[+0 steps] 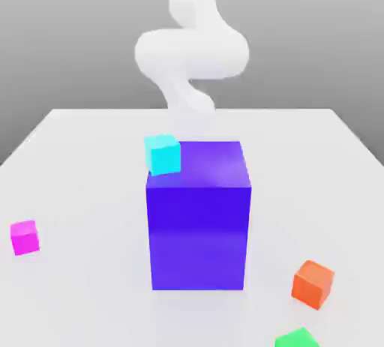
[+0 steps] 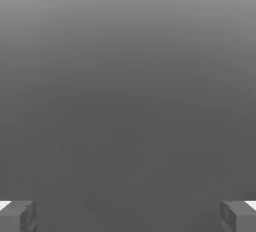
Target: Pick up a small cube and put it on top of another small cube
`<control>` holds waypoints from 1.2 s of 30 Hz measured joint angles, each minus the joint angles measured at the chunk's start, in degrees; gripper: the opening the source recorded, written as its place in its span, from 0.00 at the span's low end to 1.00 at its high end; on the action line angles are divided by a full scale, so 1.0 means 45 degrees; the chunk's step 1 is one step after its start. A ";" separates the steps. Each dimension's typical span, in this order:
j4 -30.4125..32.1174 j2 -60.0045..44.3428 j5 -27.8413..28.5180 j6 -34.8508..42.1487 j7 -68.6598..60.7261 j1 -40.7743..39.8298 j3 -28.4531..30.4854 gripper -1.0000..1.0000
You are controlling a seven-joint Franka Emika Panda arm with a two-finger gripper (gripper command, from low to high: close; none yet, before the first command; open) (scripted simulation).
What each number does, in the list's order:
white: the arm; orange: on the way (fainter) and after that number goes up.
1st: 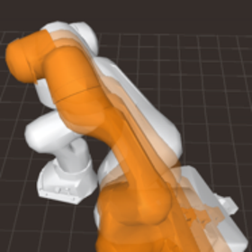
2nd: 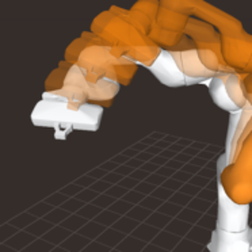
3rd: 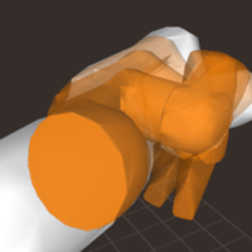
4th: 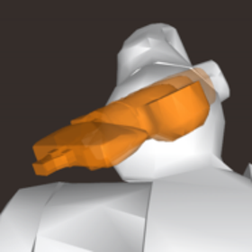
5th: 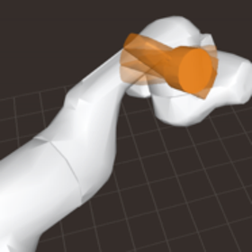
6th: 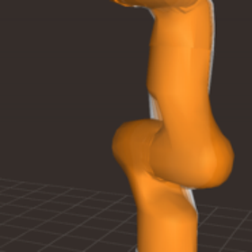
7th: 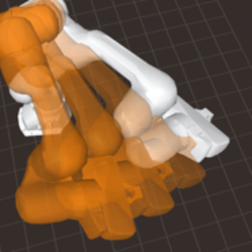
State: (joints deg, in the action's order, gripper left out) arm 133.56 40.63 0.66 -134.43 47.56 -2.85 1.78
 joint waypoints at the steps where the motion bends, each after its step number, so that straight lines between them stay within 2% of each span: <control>1: 0.0170 -0.0499 0.0042 -0.0254 0.0149 -0.0286 0.0170 0.50; 12: 0.1911 -0.5551 0.0164 -0.2855 0.1445 -0.2861 0.2496 0.50; 20: 0.3159 -0.9337 -0.1150 -0.4711 0.1380 -0.5000 0.4101 0.50; 23: 0.3604 -1.0811 -0.2126 -0.5380 0.0997 -0.5781 0.4233 0.50; 29: 0.3190 -1.3593 -0.4330 -0.7341 -0.0568 -0.7648 0.2215 0.50; 30: 0.3132 -1.3852 -0.4438 -0.7551 -0.0654 -0.7896 0.1943 0.00; 36: 0.3101 -1.3983 -0.4490 -0.7654 -0.0691 -0.8003 0.1821 0.00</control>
State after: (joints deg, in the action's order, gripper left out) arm 147.51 -22.30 -19.54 -168.88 44.45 -38.87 9.98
